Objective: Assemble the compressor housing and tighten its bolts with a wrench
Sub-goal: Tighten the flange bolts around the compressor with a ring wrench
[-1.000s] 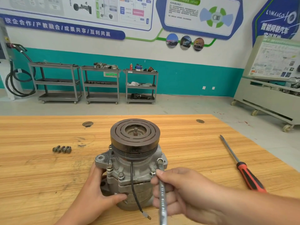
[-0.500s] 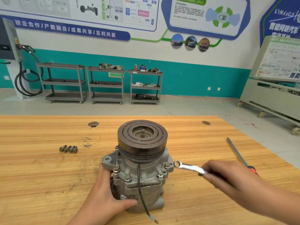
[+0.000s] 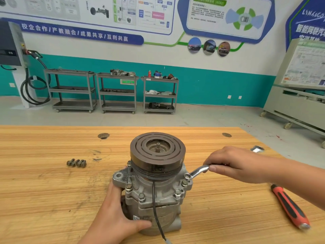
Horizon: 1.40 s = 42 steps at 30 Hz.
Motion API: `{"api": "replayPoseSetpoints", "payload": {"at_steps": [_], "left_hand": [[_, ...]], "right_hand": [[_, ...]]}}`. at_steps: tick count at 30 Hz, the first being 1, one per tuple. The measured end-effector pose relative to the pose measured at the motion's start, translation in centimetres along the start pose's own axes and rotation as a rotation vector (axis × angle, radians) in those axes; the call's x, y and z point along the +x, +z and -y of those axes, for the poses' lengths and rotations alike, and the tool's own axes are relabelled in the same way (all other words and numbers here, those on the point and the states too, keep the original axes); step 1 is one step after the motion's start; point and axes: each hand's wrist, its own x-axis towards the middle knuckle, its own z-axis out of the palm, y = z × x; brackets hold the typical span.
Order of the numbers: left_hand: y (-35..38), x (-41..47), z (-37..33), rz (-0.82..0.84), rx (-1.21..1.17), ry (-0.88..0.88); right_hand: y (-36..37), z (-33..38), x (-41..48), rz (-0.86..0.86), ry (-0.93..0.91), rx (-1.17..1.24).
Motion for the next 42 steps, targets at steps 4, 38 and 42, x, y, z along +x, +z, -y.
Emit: {"api": "replayPoseSetpoints", "payload": {"at_steps": [4,38,42], "left_hand": [[0.1,0.1,0.0,0.014,-0.04,0.015],[0.1,0.2,0.7,0.01,-0.048,0.014],[0.0,0.2,0.4,0.019,-0.056,0.005]], "right_hand": [[-0.5,0.0,1.8,0.112,-0.006,-0.021],[2.9,3.5,-3.5,-0.118,0.182,0.063],[1.7,1.7,-1.0,-0.119,0.098,-0.218]]}}
